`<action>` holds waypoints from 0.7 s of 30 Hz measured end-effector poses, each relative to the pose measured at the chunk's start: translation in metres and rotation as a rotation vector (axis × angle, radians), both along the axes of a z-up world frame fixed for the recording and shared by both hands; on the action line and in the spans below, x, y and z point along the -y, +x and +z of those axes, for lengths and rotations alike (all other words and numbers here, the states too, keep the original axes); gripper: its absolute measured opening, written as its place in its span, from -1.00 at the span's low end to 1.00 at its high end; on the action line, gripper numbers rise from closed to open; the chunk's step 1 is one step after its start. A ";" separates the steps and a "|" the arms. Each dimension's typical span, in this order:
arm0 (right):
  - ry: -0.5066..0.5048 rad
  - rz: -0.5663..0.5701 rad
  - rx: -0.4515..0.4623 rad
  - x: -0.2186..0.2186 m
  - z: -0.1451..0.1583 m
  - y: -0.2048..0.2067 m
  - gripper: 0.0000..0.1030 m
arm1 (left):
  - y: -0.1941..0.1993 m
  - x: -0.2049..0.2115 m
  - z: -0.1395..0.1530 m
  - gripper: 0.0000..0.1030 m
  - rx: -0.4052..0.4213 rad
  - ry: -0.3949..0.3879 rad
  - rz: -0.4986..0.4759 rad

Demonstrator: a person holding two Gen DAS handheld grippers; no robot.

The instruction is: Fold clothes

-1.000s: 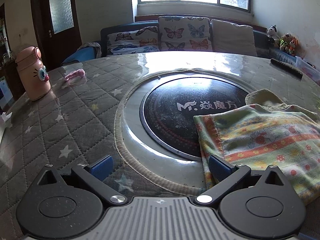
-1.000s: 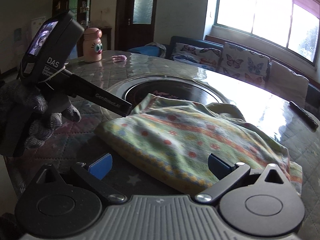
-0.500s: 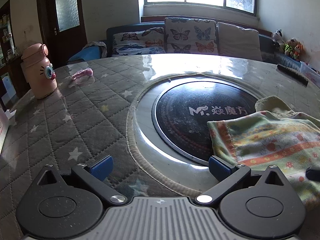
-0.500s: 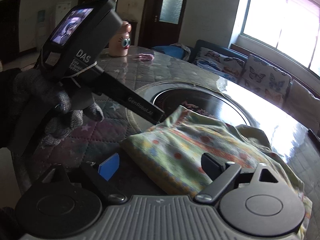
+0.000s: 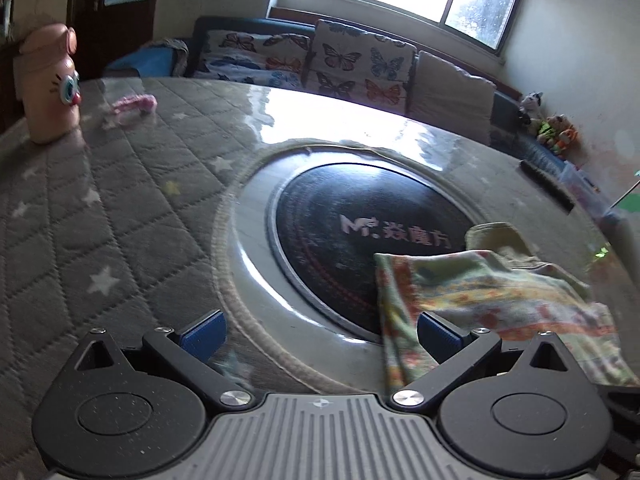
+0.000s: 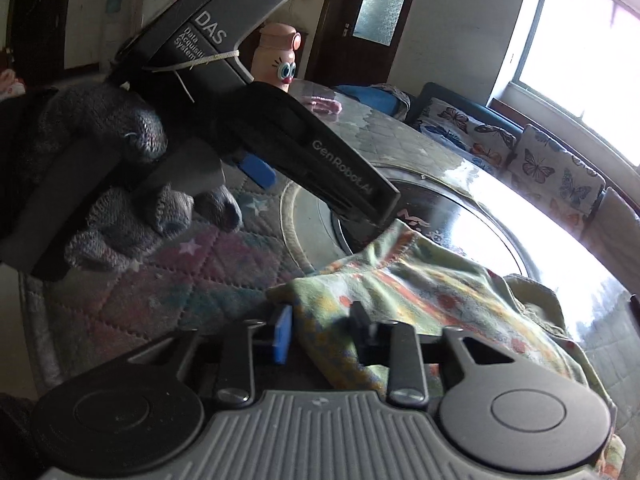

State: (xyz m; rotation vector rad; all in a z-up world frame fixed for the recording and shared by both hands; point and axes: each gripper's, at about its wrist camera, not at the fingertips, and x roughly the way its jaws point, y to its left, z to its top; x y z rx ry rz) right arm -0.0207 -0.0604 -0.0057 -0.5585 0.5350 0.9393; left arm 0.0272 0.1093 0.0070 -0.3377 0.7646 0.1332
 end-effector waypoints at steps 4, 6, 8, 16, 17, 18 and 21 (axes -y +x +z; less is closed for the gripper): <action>0.077 -0.023 -0.055 0.011 0.011 0.006 -0.80 | 0.004 0.002 0.001 1.00 -0.016 -0.092 -0.010; 0.115 -0.036 -0.071 0.017 0.018 0.008 -0.82 | 0.006 0.002 0.002 0.98 -0.024 -0.152 -0.012; 0.147 -0.048 -0.077 0.023 0.024 0.009 -0.84 | 0.008 0.003 0.002 0.96 -0.030 -0.213 -0.017; 0.223 -0.070 -0.099 0.048 0.038 0.008 -0.87 | 0.020 0.011 -0.003 0.46 -0.045 -0.399 -0.045; 0.227 -0.070 -0.101 0.050 0.039 0.007 -0.88 | 0.022 0.012 -0.004 0.35 -0.047 -0.415 -0.046; 0.232 -0.070 -0.102 0.052 0.040 0.005 -0.88 | 0.023 0.012 -0.006 0.18 -0.050 -0.430 -0.045; 0.238 -0.065 -0.109 0.058 0.041 0.006 -0.88 | 0.024 0.011 -0.011 -0.44 -0.055 -0.457 -0.041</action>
